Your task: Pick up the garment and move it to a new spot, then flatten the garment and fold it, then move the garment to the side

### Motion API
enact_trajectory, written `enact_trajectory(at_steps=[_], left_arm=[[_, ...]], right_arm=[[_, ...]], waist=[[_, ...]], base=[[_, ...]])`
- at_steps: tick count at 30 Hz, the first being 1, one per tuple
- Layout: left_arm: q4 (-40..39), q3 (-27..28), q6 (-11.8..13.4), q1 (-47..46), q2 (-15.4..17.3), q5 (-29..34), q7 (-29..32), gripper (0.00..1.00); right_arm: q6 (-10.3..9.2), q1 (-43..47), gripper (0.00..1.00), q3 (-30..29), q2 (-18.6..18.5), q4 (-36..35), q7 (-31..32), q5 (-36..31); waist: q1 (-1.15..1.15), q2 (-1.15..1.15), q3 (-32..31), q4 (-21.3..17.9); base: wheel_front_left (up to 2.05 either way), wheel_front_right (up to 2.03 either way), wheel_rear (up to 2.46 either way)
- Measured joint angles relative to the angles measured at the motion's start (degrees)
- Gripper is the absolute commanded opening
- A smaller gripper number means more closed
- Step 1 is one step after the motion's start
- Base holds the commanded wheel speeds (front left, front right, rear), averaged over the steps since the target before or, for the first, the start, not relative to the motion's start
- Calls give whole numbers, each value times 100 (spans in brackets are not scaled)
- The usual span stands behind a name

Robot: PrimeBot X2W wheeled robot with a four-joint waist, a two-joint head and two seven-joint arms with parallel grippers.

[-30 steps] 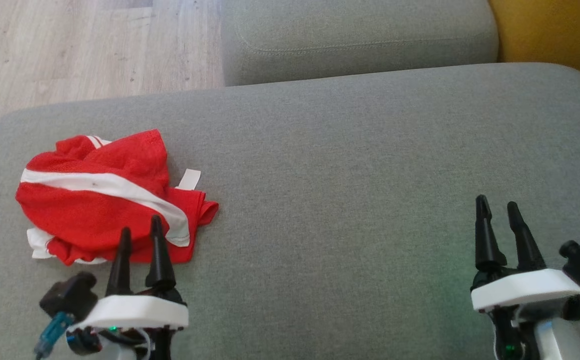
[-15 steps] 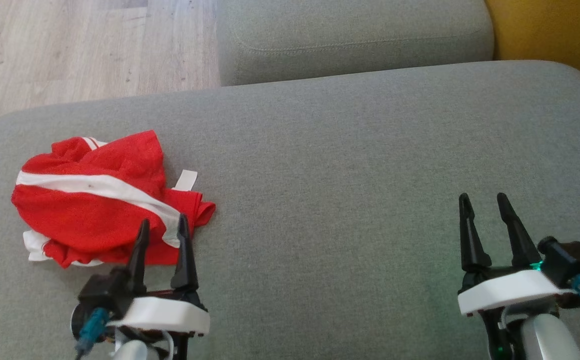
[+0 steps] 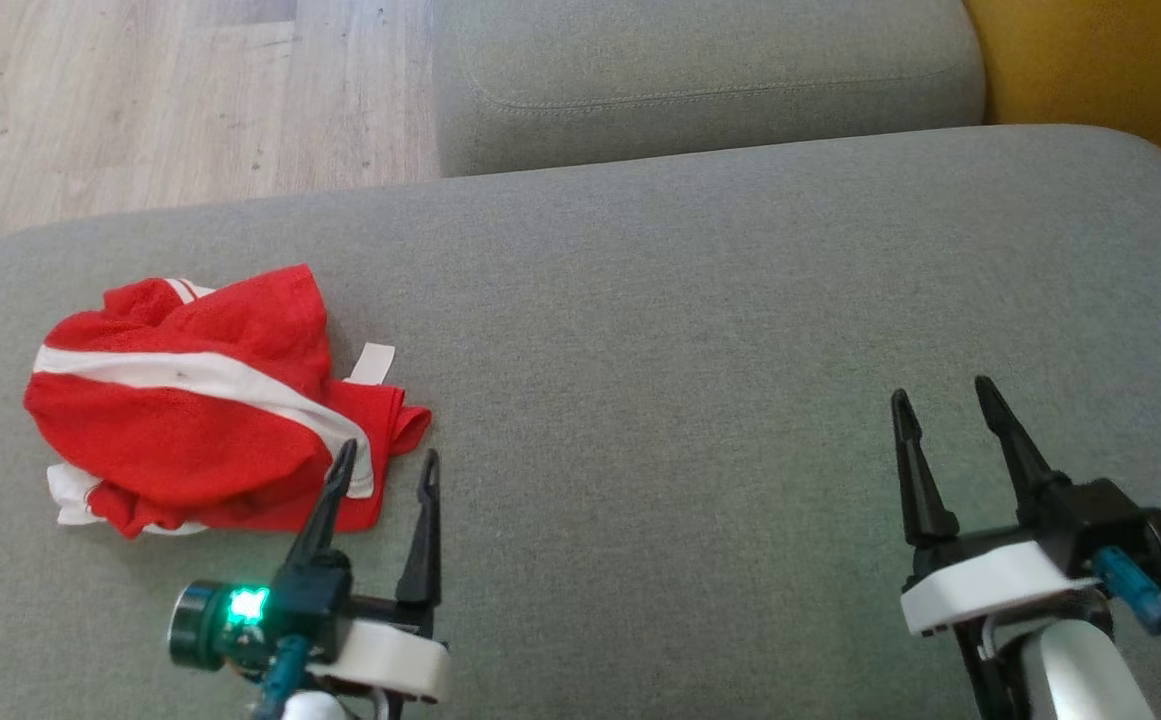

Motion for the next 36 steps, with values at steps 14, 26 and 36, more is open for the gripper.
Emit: enact_trajectory(at_steps=[14, 26, 36], left_arm=[[-457, 70, 177, -92, -185, -59, -254, 100], [-267, 772, -617, 439, -604, 428, -421, 100], [-55, 995, -810, 439, -717, 509, -422, 100]], right_arm=[[0, -49, 100, 140, -4, -97, -242, 260], [0, 66, 100, 263, -7, 188, -399, 768], [0, 82, 100, 305, -7, 352, -399, 798]], waist=[[0, 0, -2, 31], [0, 0, -81, 14], [0, 0, -117, 23]], base=[[0, 0, 0], [0, 0, 0], [0, 0, 0]])
